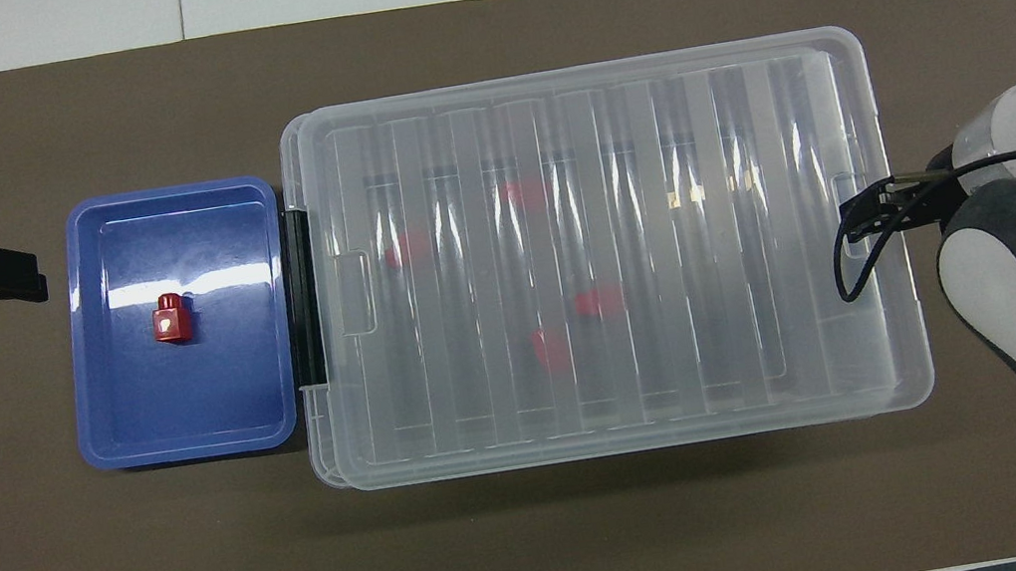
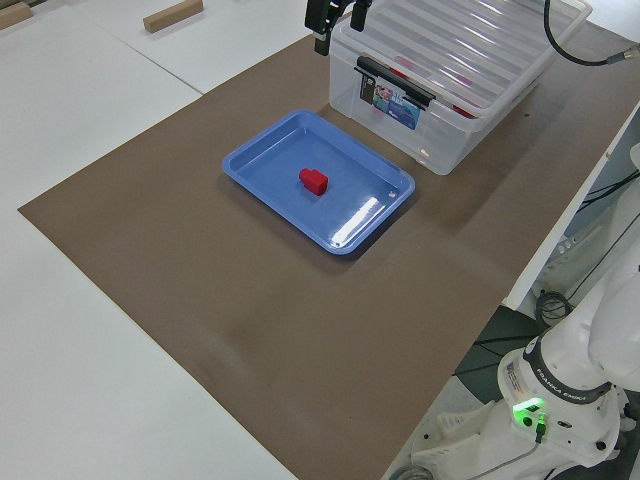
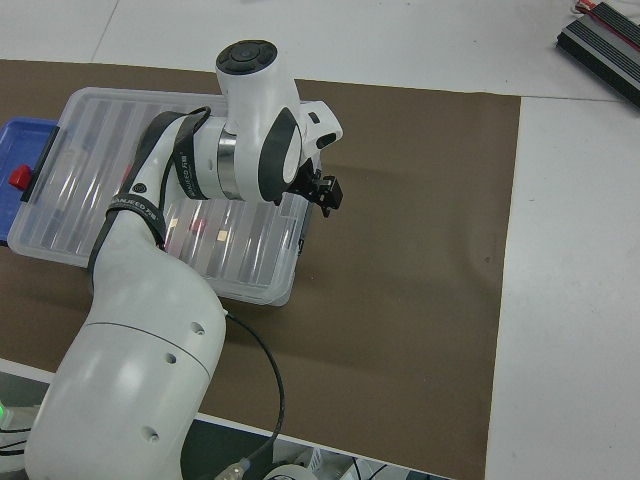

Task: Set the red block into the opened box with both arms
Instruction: 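Reach the right gripper to the lid edge and push the lid sideways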

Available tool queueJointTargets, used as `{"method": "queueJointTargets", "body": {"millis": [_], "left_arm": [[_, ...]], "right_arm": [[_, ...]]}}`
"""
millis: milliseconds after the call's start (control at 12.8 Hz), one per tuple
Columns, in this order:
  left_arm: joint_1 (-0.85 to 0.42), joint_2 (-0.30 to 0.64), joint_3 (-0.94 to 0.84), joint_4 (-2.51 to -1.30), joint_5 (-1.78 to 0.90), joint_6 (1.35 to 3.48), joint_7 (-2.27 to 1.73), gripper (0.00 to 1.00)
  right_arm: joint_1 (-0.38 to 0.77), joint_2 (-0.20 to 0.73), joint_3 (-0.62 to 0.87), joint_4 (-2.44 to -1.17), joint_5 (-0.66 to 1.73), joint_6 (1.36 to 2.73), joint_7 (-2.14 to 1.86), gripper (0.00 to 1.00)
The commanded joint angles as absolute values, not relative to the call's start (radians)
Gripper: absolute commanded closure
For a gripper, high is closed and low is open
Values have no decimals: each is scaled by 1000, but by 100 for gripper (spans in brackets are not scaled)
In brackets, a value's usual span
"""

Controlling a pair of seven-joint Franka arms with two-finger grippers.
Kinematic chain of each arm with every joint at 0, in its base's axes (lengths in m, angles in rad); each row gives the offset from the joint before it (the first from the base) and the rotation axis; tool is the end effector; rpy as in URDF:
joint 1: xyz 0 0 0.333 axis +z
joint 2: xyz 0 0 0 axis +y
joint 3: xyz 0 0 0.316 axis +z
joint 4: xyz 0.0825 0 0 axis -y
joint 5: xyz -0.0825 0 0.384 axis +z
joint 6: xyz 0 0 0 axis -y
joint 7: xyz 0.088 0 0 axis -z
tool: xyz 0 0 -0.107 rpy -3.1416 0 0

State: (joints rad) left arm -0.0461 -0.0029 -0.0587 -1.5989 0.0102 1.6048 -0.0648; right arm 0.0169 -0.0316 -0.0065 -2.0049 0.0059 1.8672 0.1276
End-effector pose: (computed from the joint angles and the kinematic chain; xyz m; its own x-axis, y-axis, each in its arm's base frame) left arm 0.5535 -0.0572 0.6158 0.9991 -0.0403 0.0094 -0.0402 -0.9991 -0.0098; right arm 0.5342 0.0060 0.4612 0.9873 -0.1187 -0.1058 -0.1185 -0.9929 0.0079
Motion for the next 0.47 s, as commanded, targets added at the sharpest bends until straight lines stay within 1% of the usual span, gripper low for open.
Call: {"method": "queueJointTargets", "body": {"millis": [0,392], "left_arm": [[-35,-29,-61,-1621,0,1595,-58,0],[-35,-29,-61,-1621,0,1595,-58,0]], "right_arm": [[-2,-77,-3,-2077,18,1910,97,0],[-28,-80,-6,-2082,5,1911,66,0]]}}
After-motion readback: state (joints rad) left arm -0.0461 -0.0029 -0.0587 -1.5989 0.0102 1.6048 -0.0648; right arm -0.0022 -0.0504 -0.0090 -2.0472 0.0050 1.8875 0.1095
